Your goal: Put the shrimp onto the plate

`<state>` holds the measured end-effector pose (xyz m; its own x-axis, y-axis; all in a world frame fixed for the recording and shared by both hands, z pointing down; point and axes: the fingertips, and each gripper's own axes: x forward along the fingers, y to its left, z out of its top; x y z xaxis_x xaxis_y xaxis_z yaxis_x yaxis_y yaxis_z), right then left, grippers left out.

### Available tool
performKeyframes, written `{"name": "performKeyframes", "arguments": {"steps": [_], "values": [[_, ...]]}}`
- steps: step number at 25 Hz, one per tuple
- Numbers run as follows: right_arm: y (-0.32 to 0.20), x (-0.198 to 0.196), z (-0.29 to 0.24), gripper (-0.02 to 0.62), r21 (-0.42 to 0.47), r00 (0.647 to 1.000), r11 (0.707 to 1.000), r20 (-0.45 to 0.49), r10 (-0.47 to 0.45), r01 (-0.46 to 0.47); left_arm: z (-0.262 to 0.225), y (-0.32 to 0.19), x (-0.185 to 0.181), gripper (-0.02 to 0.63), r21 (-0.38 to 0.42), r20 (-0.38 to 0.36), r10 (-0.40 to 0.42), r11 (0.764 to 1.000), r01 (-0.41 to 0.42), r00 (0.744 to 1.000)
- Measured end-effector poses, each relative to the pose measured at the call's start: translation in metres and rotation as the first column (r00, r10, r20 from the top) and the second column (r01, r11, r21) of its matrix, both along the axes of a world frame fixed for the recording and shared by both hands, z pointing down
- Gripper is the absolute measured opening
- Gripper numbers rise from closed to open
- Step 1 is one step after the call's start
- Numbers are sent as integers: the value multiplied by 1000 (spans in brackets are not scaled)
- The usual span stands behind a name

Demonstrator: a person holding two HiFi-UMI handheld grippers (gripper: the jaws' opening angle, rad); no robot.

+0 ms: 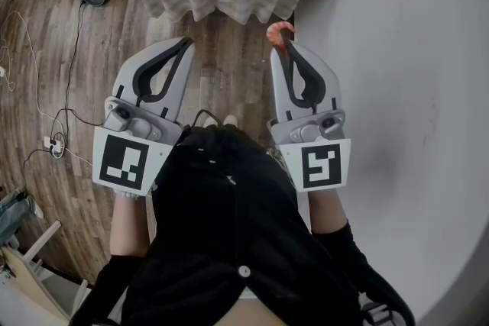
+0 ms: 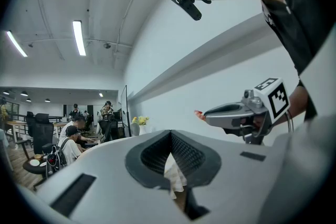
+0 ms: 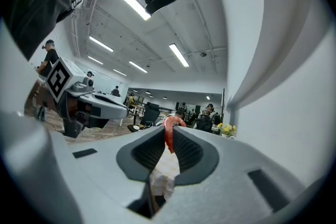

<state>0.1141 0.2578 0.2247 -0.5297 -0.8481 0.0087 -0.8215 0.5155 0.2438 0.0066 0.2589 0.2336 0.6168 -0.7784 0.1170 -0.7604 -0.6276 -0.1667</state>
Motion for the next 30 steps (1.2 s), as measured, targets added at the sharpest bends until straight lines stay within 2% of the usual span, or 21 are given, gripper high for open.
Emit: {"name": "performKeyframes", "arguments": {"steps": [30], "values": [[1, -29, -9, 37, 36, 999, 999, -11, 37, -36, -10, -2, -31, 2, 51, -28, 29, 998, -28, 999]]}}
